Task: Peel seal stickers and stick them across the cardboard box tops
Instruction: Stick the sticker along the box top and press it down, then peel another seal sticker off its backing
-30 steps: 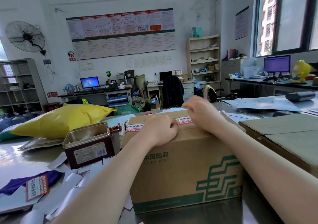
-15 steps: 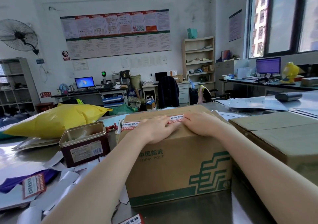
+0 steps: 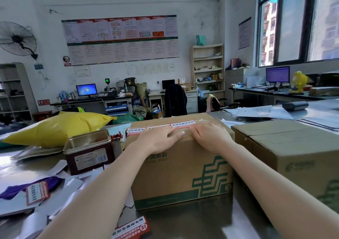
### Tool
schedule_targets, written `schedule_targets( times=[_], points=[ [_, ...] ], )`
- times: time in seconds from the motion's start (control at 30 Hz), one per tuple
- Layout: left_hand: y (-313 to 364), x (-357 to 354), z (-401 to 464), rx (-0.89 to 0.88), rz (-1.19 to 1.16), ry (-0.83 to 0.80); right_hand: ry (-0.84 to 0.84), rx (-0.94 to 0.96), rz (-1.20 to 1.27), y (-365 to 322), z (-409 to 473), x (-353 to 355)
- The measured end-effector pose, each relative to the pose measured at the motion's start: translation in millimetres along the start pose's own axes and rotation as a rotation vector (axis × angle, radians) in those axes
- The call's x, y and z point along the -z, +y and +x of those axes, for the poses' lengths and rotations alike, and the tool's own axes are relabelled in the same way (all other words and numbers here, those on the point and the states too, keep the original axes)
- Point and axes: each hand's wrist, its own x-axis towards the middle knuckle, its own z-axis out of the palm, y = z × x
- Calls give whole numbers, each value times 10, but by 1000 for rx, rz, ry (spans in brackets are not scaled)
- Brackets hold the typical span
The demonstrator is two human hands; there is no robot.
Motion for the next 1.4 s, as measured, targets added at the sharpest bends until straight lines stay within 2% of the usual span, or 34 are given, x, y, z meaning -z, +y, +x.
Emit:
schedule_targets(
  times=[0.2, 0.3, 0.37, 0.43, 0.53, 0.7, 0.77, 0.87, 0.97, 1.13, 1.27, 1.4],
  points=[
    [-6, -82, -301, -8, 72, 137, 264, 25, 64, -167, -301, -119],
    [-71, -141, -474, -8, 46, 282, 440, 134, 134, -283, -521, -241],
    [-138, -221, -649, -38, -31, 408, 457, 227, 193, -400, -705, -365],
    [-229, -359, -862, -86, -126, 517, 380, 271, 269, -543, -878, -514],
    [-394, -643, -1189, -73, -249, 611, 10, 239, 479, -752, -1054, -786],
    [-663, -1088, -1470, 49, -356, 510, -518, 232, 550, -1034, -1164, -1082],
    [-744, -1193, -1523, 85, -426, 477, -651, 267, 570, -1149, -1127, -1122],
    [-822, -1348, -1565, 137, -470, 436, -710, 278, 508, -1230, -1010, -1186],
    [-900, -1512, -1602, 197, -506, 391, -743, 240, 551, -1205, -944, -1311],
    [-932, -1498, -1597, 191, -546, 377, -570, 295, 583, -1168, -917, -1405],
    [-869, -1511, -1650, 176, -470, 246, -558, 318, 582, -1168, -921, -1403],
    [-839, -1449, -1702, 225, -573, 210, -488, 371, 553, -1150, -965, -1367]
  ],
)
